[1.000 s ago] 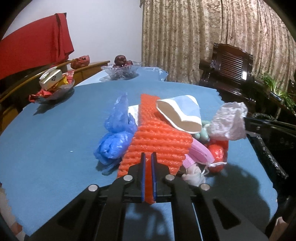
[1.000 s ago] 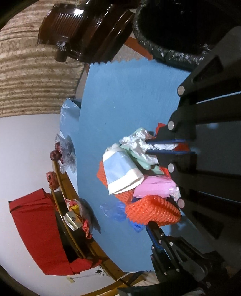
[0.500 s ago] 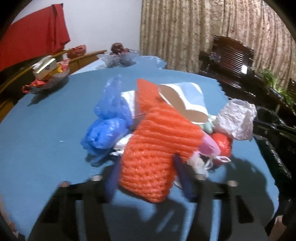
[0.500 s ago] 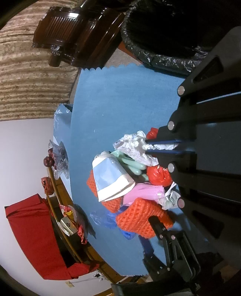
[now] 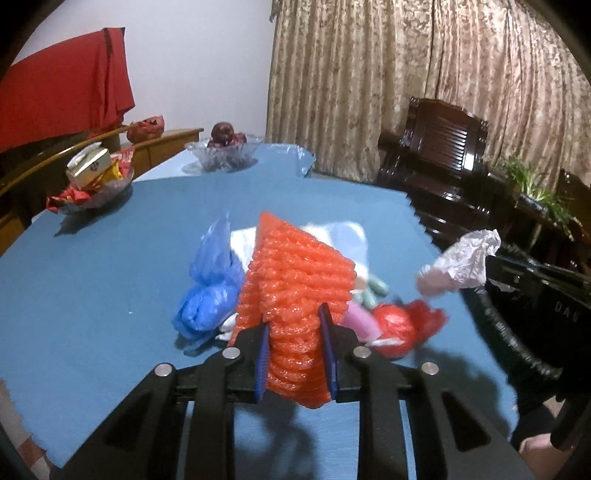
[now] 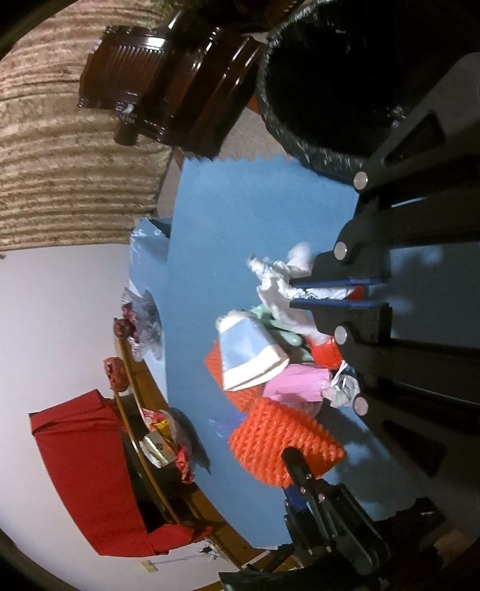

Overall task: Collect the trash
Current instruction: 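Carry both items over the black bin and open both grippers to drop them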

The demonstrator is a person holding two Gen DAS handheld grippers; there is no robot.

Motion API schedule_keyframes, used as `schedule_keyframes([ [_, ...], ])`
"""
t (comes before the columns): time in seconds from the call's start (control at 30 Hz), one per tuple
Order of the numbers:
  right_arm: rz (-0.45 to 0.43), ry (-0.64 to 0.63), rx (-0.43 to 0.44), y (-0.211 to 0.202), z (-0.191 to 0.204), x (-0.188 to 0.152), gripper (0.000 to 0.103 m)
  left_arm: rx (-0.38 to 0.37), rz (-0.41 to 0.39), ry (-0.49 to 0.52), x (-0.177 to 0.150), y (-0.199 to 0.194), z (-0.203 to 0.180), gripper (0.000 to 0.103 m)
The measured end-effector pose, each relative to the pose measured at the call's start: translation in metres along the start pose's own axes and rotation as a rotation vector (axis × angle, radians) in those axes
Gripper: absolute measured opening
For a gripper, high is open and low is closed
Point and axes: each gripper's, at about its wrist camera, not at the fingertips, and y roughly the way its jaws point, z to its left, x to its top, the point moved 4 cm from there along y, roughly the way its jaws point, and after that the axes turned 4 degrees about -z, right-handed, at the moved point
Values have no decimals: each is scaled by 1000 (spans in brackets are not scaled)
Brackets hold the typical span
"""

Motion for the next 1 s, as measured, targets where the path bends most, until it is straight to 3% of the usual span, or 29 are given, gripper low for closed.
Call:
schedule_keyframes([
  [0.2,-64,12,-30,-34,-21,11,5,-53,-33,15,22,-10,-27,24],
  [0.43,-101,47,-115,-71,-62,12,5,-177,-43,52,41,-7,-87,24],
  [0.73,-88,115,-260,-108,-132,-12,5,-365,-18,139,45,13,-191,24],
  [1.0,-62,177,-361,-126,-181,-41,5,-472,11,192,35,29,-261,24],
])
